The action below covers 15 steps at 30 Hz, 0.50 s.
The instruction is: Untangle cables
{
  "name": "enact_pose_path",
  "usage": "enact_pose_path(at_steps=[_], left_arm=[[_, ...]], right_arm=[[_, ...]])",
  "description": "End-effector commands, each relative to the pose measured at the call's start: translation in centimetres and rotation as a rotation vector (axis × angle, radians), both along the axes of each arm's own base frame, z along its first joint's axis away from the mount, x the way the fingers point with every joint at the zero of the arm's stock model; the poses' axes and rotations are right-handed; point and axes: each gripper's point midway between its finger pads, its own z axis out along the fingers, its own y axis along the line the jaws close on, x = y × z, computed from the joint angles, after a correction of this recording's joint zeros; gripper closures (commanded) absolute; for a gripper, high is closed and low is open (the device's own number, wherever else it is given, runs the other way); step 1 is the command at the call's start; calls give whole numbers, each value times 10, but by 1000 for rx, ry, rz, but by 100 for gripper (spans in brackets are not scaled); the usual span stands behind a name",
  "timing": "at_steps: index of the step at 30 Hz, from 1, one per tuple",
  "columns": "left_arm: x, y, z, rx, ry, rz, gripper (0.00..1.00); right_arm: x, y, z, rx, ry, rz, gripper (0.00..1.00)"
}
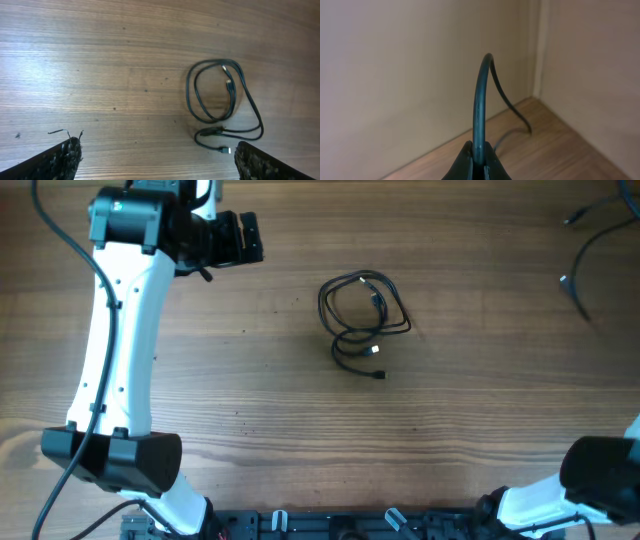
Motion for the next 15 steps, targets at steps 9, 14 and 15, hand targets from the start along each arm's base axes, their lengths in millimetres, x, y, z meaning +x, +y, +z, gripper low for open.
enact_pose_path(at_steps=[9,14,15], left_arm=[[-2,-19,0,9,-5,-50,0],[-3,-23,0,9,-5,-58,0],[-3,-23,0,9,-5,-59,0]], right_arm=[[23,-59,-154,171,285,-141,62],[17,-56,-185,283,341,-186,0],[17,-54,-183,298,332,-190,0]])
